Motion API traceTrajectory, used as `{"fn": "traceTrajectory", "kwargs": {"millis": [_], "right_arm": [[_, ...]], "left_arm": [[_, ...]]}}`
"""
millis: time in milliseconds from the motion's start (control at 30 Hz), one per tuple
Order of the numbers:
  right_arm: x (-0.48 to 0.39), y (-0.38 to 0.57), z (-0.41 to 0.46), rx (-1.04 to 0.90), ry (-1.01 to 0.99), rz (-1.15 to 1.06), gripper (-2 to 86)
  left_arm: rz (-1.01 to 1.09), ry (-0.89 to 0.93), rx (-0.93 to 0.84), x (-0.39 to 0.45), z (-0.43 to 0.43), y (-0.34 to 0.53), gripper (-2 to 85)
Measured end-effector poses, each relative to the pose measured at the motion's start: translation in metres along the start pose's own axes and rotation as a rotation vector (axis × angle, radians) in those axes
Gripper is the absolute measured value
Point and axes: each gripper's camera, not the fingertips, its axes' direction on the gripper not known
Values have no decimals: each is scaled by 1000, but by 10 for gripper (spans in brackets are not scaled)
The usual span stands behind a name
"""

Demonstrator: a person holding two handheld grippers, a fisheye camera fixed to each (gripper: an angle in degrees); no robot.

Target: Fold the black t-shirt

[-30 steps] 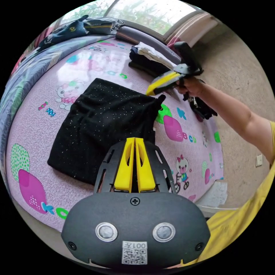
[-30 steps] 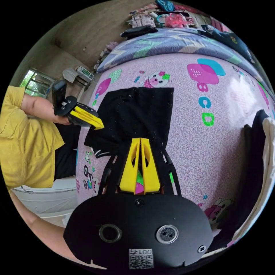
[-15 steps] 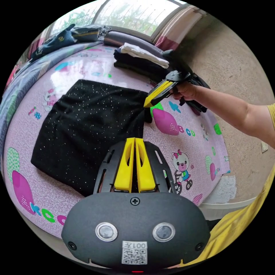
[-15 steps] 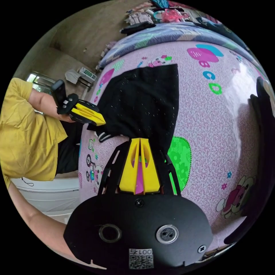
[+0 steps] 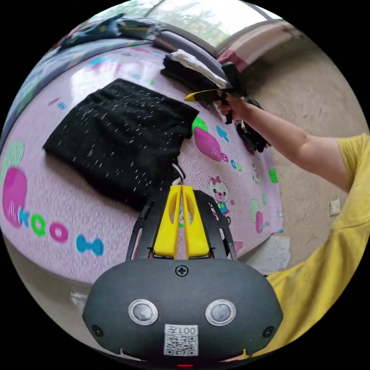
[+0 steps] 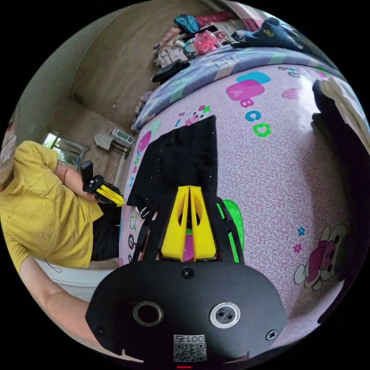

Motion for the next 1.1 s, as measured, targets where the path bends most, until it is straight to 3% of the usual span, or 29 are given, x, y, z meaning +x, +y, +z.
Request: {"fn": "traceTrajectory", "kwargs": {"millis": [233, 333, 600, 1100], "right_arm": [[60, -9, -9, -83, -160, 192, 84], [75, -15, -10, -115, -173, 218, 94], [109, -32, -4, -222, -269, 268, 114], [134, -50, 34, -366, -488, 217, 100]], "left_arm": [[-559, 239, 124, -95, -35, 46, 58], [-655, 328, 146, -117, -28, 52, 64], [-722, 400, 187, -151, -16, 54, 63], [-645, 520, 226, -196, -17, 59, 69]]}}
